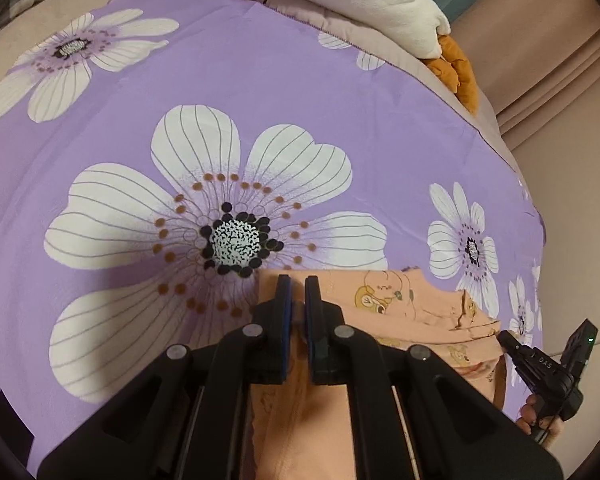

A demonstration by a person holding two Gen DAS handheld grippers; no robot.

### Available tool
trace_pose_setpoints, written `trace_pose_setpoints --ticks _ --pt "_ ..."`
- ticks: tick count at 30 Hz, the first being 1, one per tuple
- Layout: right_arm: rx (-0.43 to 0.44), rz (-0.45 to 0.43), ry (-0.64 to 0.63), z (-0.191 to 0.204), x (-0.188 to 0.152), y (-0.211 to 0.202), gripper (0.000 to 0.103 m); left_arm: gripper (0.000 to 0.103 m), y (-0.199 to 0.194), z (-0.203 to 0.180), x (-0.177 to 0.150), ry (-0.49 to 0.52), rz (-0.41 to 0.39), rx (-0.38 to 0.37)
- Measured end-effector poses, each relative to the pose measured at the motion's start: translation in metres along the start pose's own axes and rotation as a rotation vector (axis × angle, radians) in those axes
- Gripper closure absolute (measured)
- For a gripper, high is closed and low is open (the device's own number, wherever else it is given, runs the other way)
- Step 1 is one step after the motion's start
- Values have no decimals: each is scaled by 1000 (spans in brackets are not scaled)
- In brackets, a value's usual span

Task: Fold small clothes
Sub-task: 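Lay the hem down on the body and open both tools, then close both tools on the folded onesie edge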

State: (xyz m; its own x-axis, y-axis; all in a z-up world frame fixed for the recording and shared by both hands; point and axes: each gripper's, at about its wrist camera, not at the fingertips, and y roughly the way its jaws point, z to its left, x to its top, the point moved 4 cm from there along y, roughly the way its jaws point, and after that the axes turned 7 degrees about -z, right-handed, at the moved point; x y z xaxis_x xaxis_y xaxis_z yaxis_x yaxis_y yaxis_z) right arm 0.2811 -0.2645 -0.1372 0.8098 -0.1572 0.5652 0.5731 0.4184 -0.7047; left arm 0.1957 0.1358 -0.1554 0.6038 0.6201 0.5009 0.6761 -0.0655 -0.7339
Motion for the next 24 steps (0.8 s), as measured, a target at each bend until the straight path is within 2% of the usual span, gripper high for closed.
trace_pose_setpoints --ticks 9,15,16,18,20,24 --pt "13 -19 46 -4 13 4 97 96 15 -1 7 24 13 29" --pt "-33 -64 43 -9 21 -4 94 96 12 5 11 19 8 45" --pt "-42 -71 43 -11 22 -6 89 95 10 6 12 20 6 47" --pt "-45 -77 48 -15 23 -11 80 84 3 9 14 16 -2 46" --pt "-55 -84 43 -18 24 -15 80 81 -9 13 16 6 -15 26" --pt "-67 -76 -5 -18 21 -21 80 80 -27 14 13 10 -21 -18"
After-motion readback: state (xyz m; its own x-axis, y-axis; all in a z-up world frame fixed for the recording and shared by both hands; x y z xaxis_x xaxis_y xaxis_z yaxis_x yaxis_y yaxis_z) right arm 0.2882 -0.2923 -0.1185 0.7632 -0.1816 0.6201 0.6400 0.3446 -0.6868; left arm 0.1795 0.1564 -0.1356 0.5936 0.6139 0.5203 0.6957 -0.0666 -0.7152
